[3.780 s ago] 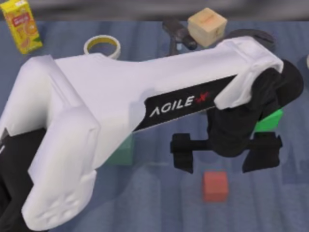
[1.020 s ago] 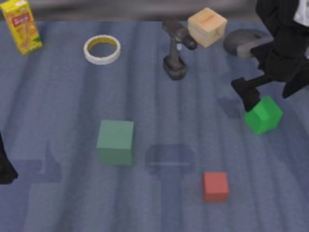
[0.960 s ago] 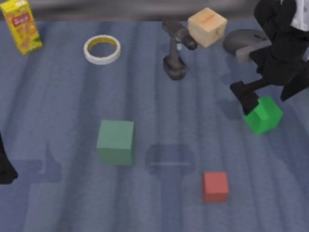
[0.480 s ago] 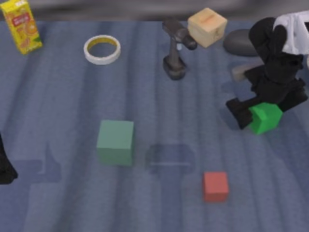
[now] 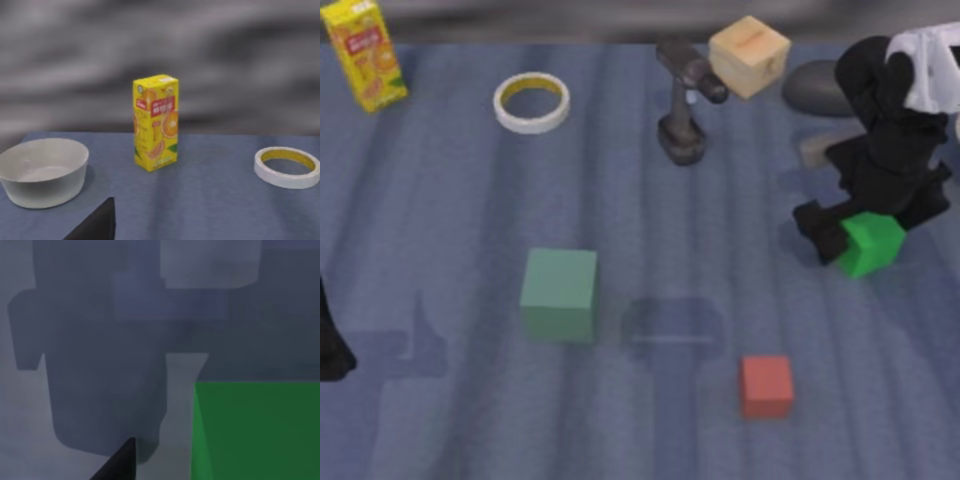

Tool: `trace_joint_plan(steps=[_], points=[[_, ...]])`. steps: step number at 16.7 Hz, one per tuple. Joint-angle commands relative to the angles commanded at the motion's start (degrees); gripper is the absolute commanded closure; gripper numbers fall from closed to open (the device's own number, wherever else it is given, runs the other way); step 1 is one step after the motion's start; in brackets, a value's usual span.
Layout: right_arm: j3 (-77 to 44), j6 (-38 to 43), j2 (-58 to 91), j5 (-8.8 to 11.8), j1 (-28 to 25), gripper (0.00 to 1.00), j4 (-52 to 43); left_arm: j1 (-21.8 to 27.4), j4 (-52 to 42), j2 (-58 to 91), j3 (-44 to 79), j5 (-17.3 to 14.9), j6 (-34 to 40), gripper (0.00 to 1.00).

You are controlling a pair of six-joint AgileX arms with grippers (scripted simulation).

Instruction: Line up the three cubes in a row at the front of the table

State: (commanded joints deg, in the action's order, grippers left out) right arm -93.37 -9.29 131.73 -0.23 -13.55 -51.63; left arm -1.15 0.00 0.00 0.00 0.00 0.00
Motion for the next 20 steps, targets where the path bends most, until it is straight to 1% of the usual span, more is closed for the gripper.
trace_joint_plan(steps=[7,8,17,20], points=[[0.0,0.0,0.0,0.0,0.0,0.98,0.0,0.0,0.0,0.0,0.0,0.0,0.0,0.0],[0.0,0.0,0.0,0.0,0.0,1.0,0.0,0.0,0.0,0.0,0.0,0.0,0.0,0.0],[-0.48,0.16,-1.27,0.2,0.11,1.0,-0.62,0.0,0.0,0.0,0.0,0.0,0.0,0.0],[-3.34,0.35,-2.5,0.25,0.17,1.0,-4.75,0.0,0.0,0.0,0.0,0.0,0.0,0.0]])
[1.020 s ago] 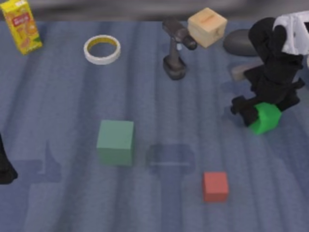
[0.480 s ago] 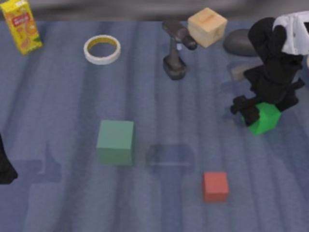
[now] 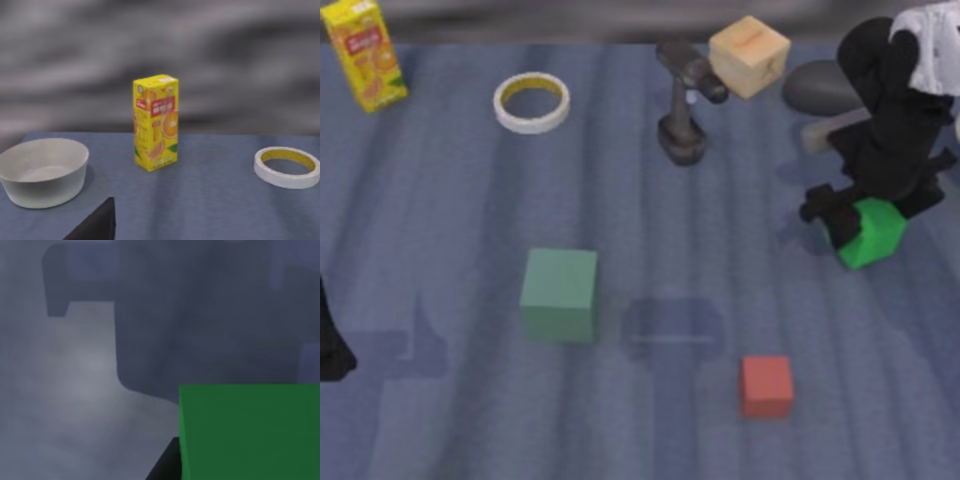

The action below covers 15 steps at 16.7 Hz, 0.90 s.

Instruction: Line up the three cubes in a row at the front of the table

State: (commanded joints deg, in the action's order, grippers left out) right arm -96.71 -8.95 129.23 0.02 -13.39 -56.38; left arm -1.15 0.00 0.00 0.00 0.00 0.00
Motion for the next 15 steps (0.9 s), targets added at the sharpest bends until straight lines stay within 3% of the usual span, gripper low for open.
trace_joint_plan(steps=[4,10,15], points=[[-5.02,-0.24,-2.76,-0.01,-0.45,1.0,-8.11,0.0,0.0,0.0,0.0,0.0,0.0,0.0],[-5.65,-0.08,-3.16,0.0,-0.37,1.0,-8.97,0.0,0.0,0.0,0.0,0.0,0.0,0.0],[-3.89,9.15,-4.68,-0.13,-6.37,1.0,-9.02,0.0,0.0,0.0,0.0,0.0,0.0,0.0]])
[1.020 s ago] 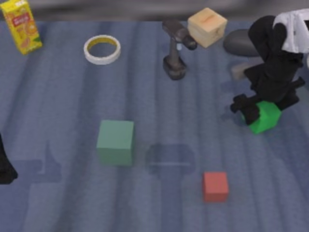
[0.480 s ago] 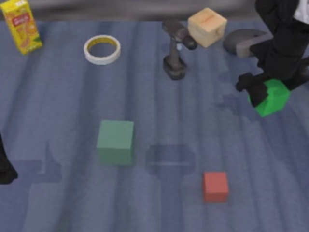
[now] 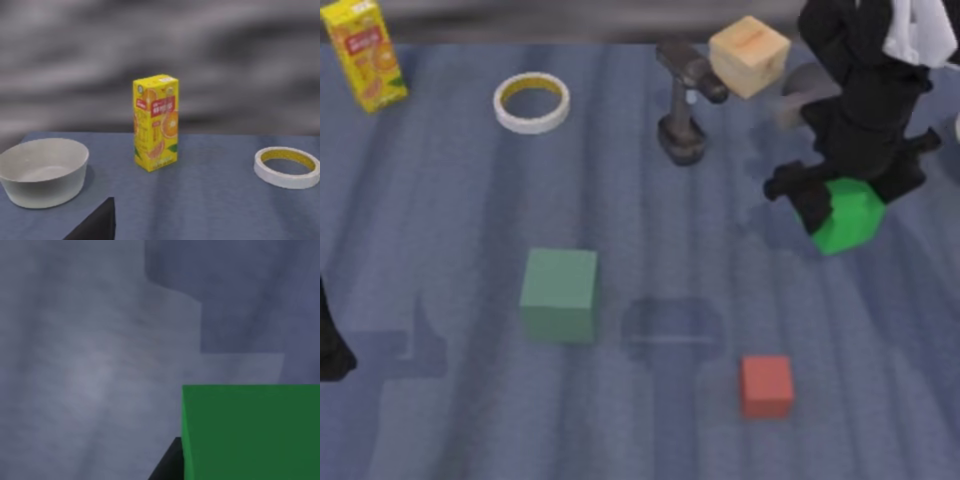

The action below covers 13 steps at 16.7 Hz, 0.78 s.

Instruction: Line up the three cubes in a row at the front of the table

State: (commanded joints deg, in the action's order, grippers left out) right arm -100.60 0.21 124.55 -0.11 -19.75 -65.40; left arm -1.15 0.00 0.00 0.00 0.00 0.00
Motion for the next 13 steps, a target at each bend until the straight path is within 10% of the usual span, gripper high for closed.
trace_joint_plan(steps=[13], points=[[12.07,48.52,-10.63,-0.74,-28.34,1.0,1.36,0.0,0.0,0.0,0.0,0.0,0.0,0.0]])
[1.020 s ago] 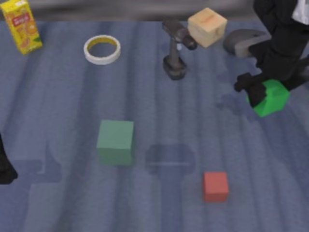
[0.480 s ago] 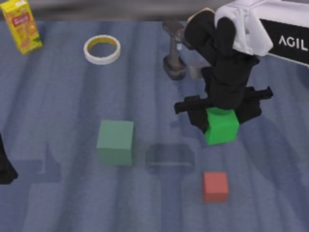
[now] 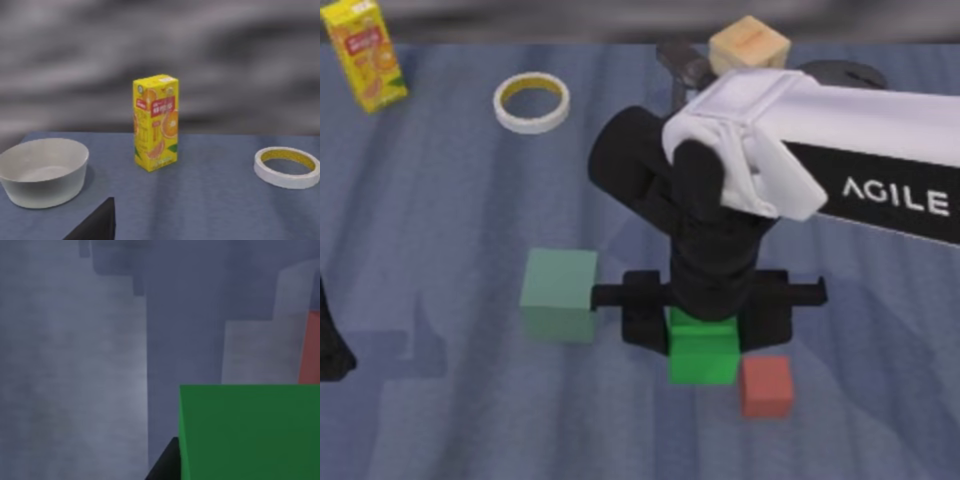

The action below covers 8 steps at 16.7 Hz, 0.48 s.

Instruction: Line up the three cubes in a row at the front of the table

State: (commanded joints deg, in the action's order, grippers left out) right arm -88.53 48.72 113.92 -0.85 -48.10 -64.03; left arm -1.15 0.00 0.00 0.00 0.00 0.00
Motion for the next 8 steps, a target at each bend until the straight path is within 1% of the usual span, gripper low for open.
trace_joint_plan(steps=[2,6,8], points=[[0.41,1.01,-0.49,-0.05,-0.78,1.0,0.16,0.0,0.0,0.0,0.0,0.0,0.0,0.0],[0.37,1.02,-0.18,0.04,-0.54,1.0,0.31,0.0,0.0,0.0,0.0,0.0,0.0,0.0],[2.02,1.17,0.48,0.05,-0.42,1.0,2.48,0.0,0.0,0.0,0.0,0.0,0.0,0.0]])
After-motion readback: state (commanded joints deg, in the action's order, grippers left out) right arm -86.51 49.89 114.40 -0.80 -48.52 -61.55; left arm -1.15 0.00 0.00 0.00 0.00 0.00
